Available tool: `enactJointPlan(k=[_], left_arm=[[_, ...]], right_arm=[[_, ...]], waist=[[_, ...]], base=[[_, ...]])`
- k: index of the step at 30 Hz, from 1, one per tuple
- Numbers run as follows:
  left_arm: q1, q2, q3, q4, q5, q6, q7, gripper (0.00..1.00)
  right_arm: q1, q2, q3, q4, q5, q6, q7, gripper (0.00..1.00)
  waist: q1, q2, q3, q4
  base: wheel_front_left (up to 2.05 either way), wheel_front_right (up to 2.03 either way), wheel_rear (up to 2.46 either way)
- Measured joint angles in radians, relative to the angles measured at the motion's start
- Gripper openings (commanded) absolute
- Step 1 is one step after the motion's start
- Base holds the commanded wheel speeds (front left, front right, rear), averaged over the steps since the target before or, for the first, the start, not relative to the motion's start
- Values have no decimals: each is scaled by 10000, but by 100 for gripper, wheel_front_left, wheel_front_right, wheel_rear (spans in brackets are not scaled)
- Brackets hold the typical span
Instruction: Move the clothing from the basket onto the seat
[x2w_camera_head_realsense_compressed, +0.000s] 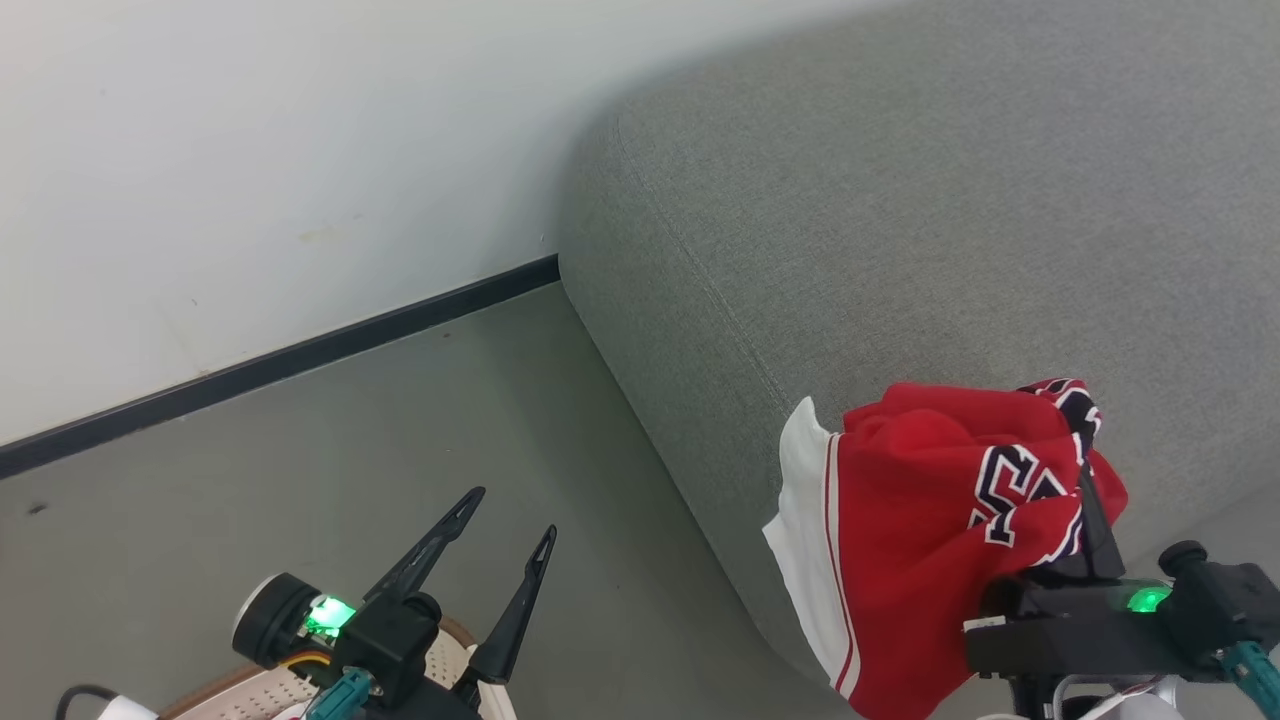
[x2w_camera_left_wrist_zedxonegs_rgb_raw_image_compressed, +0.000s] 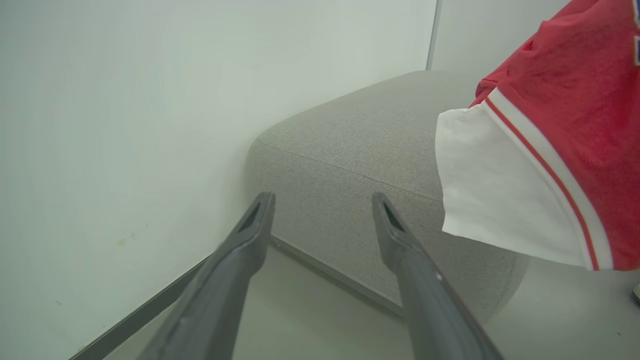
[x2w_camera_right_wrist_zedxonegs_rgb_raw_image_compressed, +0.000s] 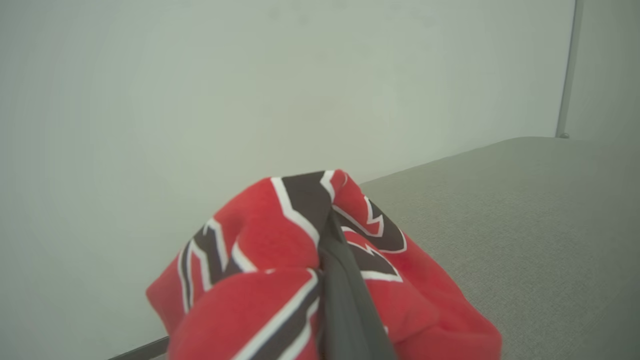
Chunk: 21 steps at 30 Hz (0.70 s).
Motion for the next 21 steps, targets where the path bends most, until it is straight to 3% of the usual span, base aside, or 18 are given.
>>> enactJointPlan(k=[7, 15, 21], left_arm=[[40, -6, 100, -119, 35, 0, 0, 100], [128, 75, 165, -222, 127, -8, 0, 100], [204, 405, 263, -426, 234, -10, 0, 100]], right_arm=[[-472, 25, -1158, 477, 750, 15, 0, 0], [-1686, -209, -2669, 1471, 1755, 441, -2, 0], [-2801, -502, -3097, 2382, 2102, 757, -2, 0]], waist=[[0, 0, 114, 69], [0, 0, 373, 323], [0, 1, 701, 591]], base=[[0, 0, 0], [0, 0, 0], [0, 0, 0]])
